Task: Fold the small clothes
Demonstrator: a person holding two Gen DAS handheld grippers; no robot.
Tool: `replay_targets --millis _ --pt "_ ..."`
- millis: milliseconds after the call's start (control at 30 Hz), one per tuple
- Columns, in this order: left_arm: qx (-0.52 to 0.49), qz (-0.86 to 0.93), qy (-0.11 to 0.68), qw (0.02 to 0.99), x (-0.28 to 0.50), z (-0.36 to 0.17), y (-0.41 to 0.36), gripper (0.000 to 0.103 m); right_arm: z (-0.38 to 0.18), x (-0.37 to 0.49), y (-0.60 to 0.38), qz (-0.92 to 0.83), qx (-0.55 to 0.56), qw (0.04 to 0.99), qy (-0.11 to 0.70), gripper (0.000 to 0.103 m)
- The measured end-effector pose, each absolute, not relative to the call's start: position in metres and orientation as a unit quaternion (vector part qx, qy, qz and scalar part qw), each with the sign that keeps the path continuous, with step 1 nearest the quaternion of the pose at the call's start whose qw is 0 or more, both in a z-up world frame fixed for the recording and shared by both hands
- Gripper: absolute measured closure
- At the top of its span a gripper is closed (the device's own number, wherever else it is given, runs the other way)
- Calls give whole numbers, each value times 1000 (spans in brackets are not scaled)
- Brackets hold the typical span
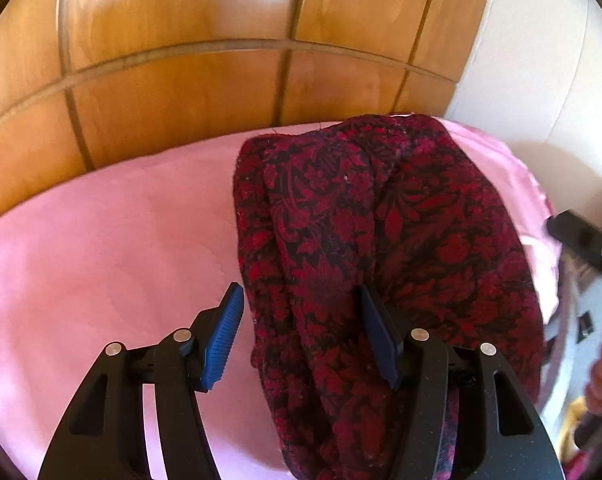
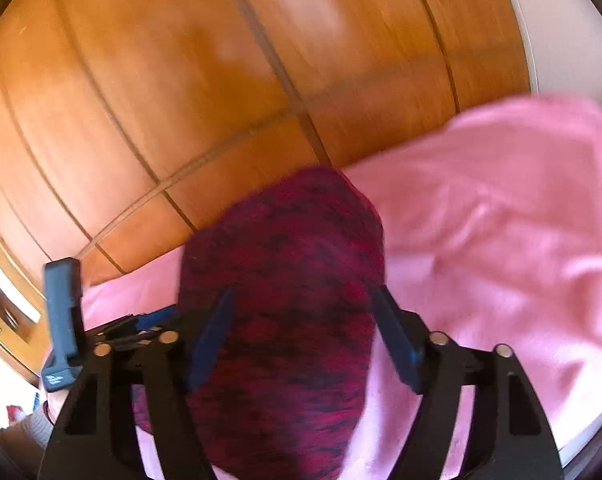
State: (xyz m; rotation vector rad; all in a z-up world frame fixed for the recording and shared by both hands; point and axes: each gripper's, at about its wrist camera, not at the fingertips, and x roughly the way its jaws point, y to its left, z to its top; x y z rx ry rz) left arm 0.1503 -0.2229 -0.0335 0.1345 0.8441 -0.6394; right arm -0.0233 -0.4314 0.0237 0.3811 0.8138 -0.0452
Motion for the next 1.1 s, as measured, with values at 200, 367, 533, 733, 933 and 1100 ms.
replay_targets --millis 200,367,533,733,933,1100 --pt "95 -267 403 870 160 -34 -227 41 -13 15 -381 -49 88 889 448 48" --pt "79 -247 402 878 165 -47 -211 34 -35 29 -355 -91 22 891 445 47" --pt "58 -232 401 884 161 -48 -198 24 -31 25 -326 -132 -40 885 445 47" --pt "56 -211 371 903 137 -27 -189 24 -24 16 -329 -141 -20 890 434 45" --pt "44 -208 336 918 116 -11 -184 22 -8 10 -339 -166 1 886 433 21" --pt "46 -208 309 927 98 1 -181 21 5 -1 -342 -162 28 889 427 11"
